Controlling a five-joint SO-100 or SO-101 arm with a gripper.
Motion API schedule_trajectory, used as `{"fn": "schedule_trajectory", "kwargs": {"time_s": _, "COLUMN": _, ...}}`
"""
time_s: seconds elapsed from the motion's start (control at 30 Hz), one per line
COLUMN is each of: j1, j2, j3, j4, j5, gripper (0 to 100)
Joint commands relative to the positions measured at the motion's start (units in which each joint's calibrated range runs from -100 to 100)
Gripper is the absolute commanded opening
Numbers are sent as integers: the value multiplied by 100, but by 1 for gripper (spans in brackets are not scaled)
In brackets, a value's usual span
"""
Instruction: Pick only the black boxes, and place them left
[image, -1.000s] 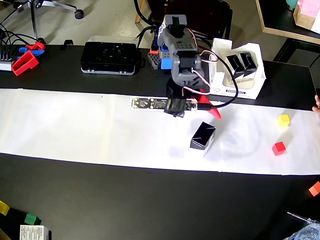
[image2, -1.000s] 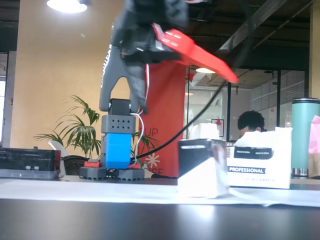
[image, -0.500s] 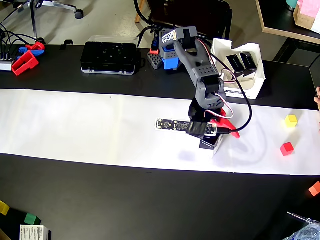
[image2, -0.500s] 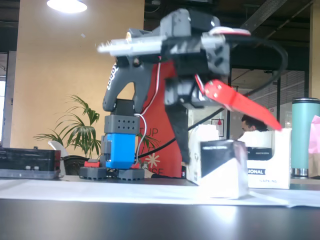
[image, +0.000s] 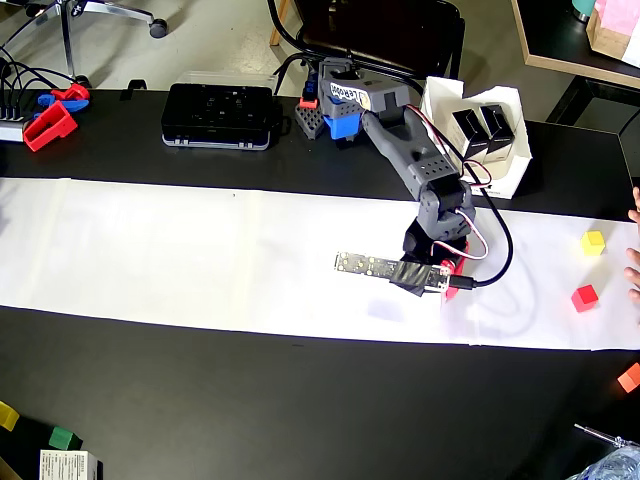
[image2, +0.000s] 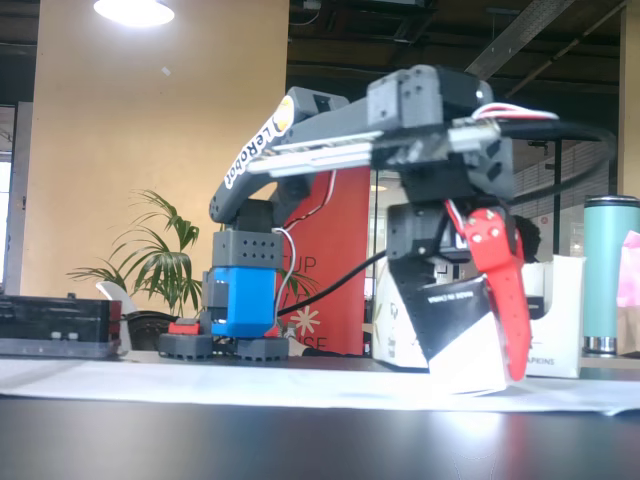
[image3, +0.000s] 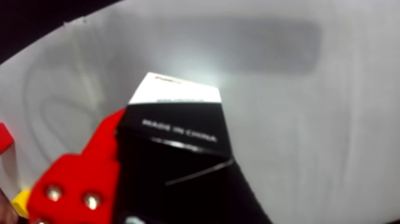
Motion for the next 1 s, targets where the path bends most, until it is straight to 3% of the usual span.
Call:
{"fn": "schedule_trajectory", "kwargs": {"time_s": 0.0, "j1": -537, "j2": -1206, "j3": 117, "j4": 753, "j5": -92, "gripper": 17}}
{"fn": "schedule_trajectory", "kwargs": {"time_s": 0.33, "j1": -1767, "j2": -3972, "j3": 1544, "j4": 904, "j5": -108, "gripper": 18}}
{"fn": "schedule_trajectory", "kwargs": {"time_s": 0.53, "j1": -3101, "j2": -5086, "j3": 2714, "j4": 896, "j5": -113, "gripper": 18}}
{"fn": "schedule_trajectory", "kwargs": {"time_s": 0.77, "j1": -4105, "j2": -5212, "j3": 3610, "j4": 753, "j5": -113, "gripper": 18}}
{"fn": "schedule_trajectory", "kwargs": {"time_s": 0.97, "j1": -4383, "j2": -4612, "j3": 3778, "j4": -447, "j5": -176, "gripper": 18}}
